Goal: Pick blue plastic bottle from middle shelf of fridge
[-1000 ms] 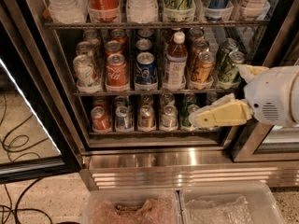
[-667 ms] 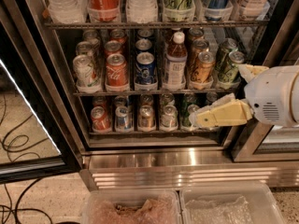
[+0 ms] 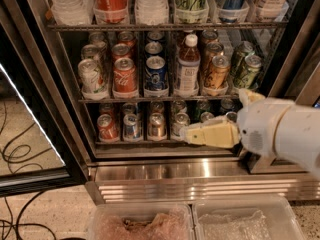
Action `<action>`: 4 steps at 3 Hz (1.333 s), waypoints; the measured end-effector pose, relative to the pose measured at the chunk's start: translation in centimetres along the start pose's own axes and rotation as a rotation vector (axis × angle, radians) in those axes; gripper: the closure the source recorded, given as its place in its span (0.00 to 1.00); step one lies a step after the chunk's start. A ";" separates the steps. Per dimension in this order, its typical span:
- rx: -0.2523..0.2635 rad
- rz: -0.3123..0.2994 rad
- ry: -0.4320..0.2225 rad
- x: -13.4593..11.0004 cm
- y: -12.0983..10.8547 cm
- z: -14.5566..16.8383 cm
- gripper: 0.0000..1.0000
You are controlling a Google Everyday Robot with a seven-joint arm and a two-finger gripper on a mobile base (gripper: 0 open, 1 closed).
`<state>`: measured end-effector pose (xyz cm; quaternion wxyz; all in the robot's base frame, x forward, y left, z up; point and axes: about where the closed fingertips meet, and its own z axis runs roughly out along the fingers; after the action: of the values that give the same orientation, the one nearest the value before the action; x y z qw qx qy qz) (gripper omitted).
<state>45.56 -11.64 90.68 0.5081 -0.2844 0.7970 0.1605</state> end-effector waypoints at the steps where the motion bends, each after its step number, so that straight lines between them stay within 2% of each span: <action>1: 0.053 0.200 -0.039 4.3 1.1 2.7 0.00; 2: 0.105 0.280 -0.089 3.2 0.8 2.9 0.00; 3: 0.105 0.280 -0.089 3.2 0.8 2.9 0.00; 4: 0.157 0.306 -0.129 2.5 0.4 3.5 0.00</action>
Offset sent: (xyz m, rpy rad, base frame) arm -0.0030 0.0124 -0.0469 0.1273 0.0602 -0.1101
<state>47.01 -10.18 86.88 0.5484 -0.1087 0.8068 0.1911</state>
